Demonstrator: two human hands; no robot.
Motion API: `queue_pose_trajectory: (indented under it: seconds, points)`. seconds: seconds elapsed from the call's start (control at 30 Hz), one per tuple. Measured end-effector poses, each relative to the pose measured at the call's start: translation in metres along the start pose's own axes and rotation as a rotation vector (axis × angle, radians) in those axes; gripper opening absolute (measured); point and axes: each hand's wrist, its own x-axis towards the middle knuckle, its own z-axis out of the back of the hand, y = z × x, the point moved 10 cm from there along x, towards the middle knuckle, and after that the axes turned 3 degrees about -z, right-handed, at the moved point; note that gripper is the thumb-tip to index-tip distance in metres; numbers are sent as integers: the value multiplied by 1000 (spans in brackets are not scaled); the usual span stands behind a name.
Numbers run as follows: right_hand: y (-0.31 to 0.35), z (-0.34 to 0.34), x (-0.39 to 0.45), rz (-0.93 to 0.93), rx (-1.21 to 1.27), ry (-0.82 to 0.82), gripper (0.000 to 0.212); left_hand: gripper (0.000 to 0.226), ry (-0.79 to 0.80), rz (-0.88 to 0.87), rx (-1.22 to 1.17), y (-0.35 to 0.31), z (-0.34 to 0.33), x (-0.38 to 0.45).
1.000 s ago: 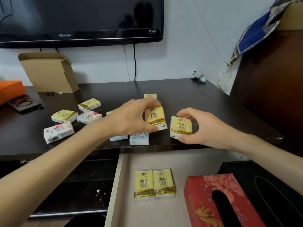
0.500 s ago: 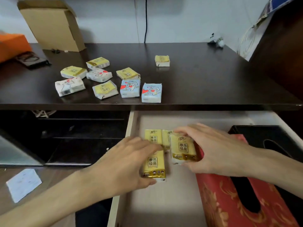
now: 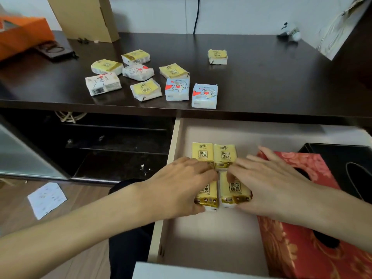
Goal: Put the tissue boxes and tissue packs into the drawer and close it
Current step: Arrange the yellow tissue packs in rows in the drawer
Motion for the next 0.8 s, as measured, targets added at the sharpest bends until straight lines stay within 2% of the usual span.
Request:
queue_pose_trajectory:
  seconds: [0.2,0.37,0.47,0.53,0.6,0.67,0.8]
  points:
    - [5,-2,4,20,-12,16,53,67,2,-3,28,2,-6,1]
    - [-4,18,6,35,84,-122,47,69,-60,-32,-68,5,15,-2]
    - [-12,23,14,49,59,-127,64,73,-124,-24,-47,24,29,-2]
    - [-15,15,25,54,-12,-51,86,93,-25,26,9,37,18,4]
    - [-15,4,36,53,-54,40,96,106,115,52,40,43,-1,13]
    - [-13,-2,45,62,-89,72,91,106,189,59,40,45,-10,20]
    - [-12,-1,55,69,-122,20,73,90,203,37,56,48,-13,29]
